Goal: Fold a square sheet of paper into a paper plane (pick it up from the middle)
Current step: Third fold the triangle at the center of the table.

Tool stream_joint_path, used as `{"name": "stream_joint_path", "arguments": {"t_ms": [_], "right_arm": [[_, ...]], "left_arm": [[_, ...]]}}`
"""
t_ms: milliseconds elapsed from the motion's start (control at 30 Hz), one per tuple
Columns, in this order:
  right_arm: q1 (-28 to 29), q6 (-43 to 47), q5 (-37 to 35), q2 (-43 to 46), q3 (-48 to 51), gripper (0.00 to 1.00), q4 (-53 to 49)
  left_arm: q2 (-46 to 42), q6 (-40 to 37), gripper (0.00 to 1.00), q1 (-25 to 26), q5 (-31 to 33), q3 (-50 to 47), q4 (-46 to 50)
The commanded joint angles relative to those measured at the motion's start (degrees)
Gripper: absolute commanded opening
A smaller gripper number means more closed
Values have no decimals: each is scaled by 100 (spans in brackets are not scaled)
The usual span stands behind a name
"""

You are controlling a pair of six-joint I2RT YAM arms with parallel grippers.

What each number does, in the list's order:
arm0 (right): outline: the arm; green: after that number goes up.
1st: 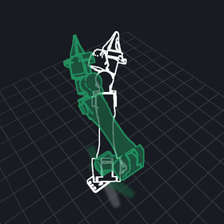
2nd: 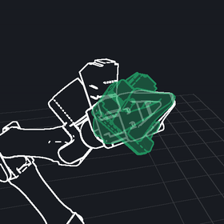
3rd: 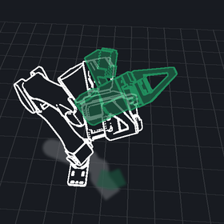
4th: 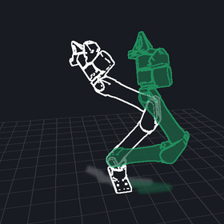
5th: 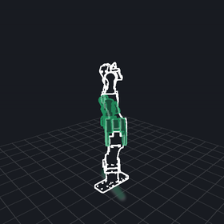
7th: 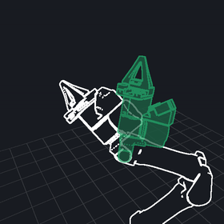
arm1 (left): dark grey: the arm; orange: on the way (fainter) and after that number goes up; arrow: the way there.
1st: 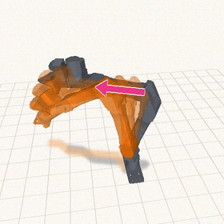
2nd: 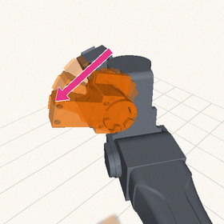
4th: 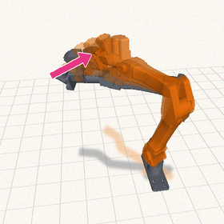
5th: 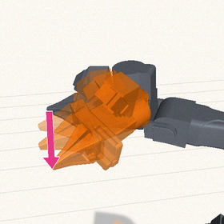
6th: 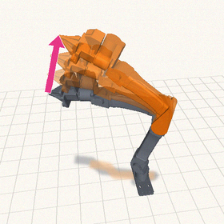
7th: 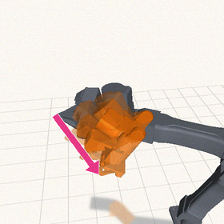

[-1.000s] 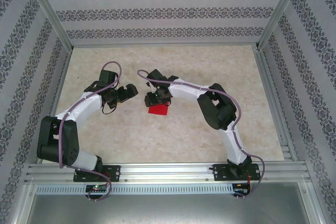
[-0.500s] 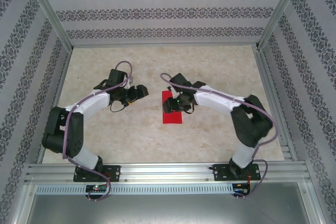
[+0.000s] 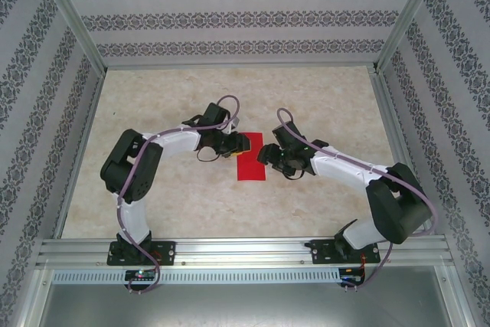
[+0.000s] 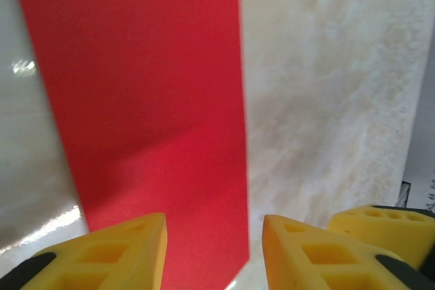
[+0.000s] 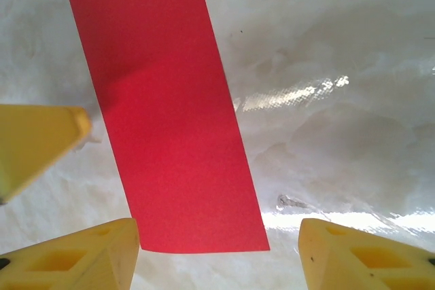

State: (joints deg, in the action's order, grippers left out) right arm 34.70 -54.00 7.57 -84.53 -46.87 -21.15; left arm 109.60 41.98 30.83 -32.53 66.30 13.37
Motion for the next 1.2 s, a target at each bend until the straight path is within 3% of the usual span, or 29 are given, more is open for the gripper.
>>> {"name": "stream_joint_path", "arguments": {"t_ms": [0, 433, 833, 1167], "right_arm": [[2, -276, 219, -210, 52, 61, 554], [60, -217, 386, -699, -213, 56, 238], [227, -52, 650, -1035, -340, 56, 4], [284, -71, 470, -745, -104, 58, -181]], "left_arm": [[223, 11, 41, 81, -43, 282, 37], [483, 114, 40, 75, 581, 114, 311], [650, 428, 39, -13, 596, -107, 292], [659, 418, 39, -22, 661, -155, 352]]}}
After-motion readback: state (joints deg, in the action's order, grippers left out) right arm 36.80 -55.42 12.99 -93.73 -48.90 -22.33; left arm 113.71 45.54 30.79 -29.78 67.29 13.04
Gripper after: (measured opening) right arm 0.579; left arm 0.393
